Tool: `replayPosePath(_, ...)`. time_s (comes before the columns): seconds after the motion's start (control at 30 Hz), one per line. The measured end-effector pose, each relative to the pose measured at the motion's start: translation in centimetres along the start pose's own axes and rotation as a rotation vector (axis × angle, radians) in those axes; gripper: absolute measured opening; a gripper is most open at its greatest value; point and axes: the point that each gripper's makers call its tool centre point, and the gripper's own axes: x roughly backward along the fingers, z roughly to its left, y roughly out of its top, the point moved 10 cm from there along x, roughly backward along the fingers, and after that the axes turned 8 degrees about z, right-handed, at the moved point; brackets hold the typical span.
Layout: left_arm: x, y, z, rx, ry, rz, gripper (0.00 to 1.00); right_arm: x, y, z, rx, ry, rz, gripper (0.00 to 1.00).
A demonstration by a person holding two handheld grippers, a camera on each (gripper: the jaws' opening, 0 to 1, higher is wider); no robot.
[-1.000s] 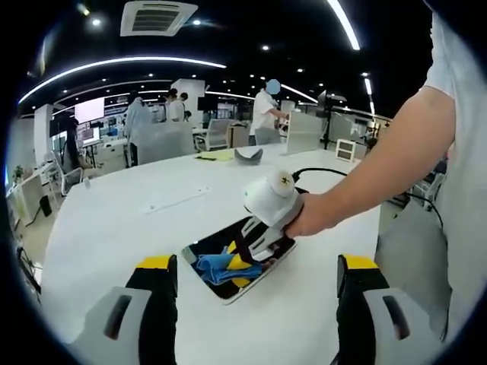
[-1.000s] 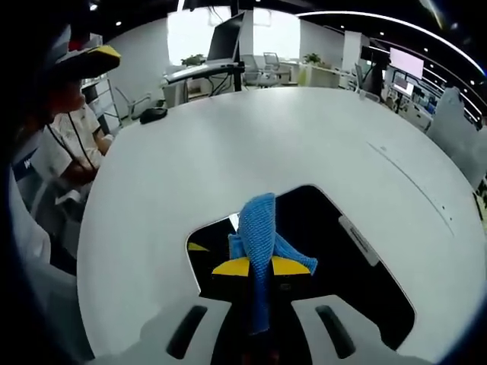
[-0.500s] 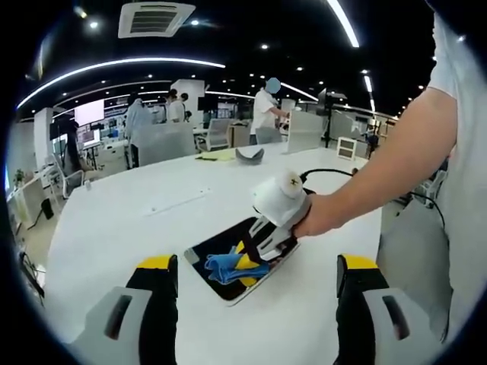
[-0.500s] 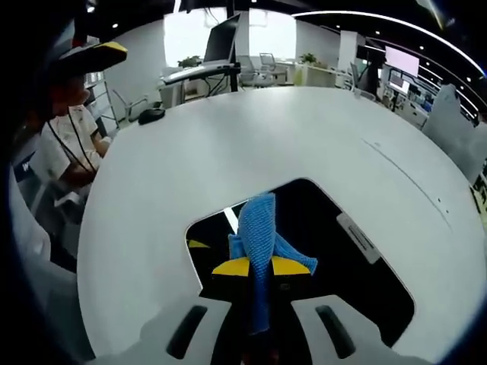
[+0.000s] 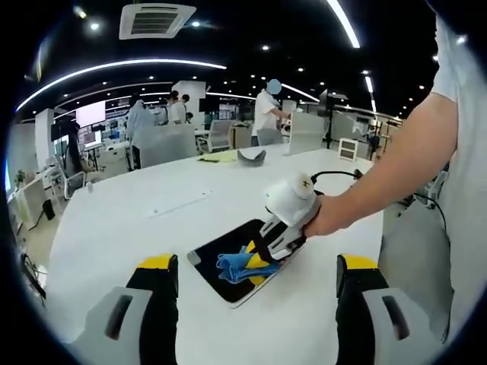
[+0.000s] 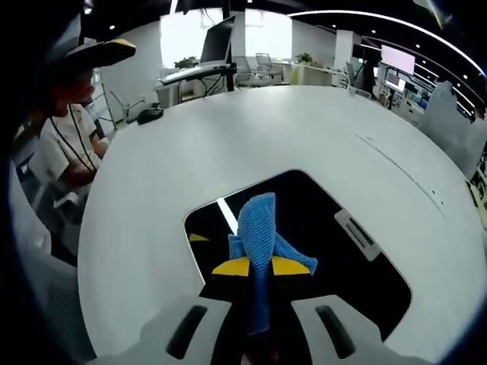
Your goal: Wipe the mirror surface with the cleaning cloth until all visible marks leave the cleaned area.
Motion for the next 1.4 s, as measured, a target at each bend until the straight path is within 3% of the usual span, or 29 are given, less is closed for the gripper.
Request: replayPosePath(1.4,-0.3,0.8,-0.6,-0.028,-0.011,0.0,0.84,3.6,-5.2,-1.6,-0.058,-0.063,0.003,0.02)
